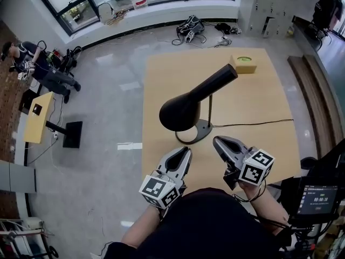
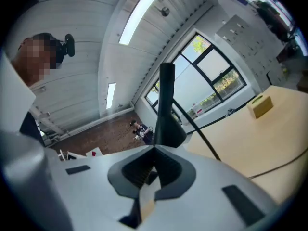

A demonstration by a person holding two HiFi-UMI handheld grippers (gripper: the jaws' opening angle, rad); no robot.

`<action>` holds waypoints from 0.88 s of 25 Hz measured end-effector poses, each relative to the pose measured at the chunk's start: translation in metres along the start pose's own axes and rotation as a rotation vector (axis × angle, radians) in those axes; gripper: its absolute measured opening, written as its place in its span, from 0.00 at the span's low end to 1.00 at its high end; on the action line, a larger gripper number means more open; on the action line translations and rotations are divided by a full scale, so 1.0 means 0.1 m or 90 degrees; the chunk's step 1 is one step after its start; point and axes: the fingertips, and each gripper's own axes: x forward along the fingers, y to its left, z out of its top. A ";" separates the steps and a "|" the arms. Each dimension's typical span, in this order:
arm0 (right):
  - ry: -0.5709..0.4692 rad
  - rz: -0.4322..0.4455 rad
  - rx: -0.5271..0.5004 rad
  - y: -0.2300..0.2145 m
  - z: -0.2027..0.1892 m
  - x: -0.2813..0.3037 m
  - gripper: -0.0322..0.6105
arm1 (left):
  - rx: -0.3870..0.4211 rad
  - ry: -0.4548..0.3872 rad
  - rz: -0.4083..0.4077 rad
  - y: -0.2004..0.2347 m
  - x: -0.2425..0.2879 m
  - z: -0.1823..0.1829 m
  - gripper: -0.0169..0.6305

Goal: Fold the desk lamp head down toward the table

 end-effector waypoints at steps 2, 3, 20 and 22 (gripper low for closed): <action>0.037 0.008 -0.019 0.07 -0.17 0.03 0.06 | -0.003 0.005 -0.003 -0.01 0.01 -0.02 0.09; 0.047 0.010 -0.027 0.10 -0.22 0.04 0.06 | -0.003 0.007 -0.004 -0.02 0.01 -0.03 0.09; 0.025 -0.055 -0.182 0.22 -0.25 -0.04 0.06 | -0.012 0.037 -0.003 -0.07 -0.01 -0.17 0.09; 0.023 -0.059 -0.181 0.20 -0.24 -0.05 0.06 | -0.009 0.039 -0.006 -0.07 0.00 -0.18 0.09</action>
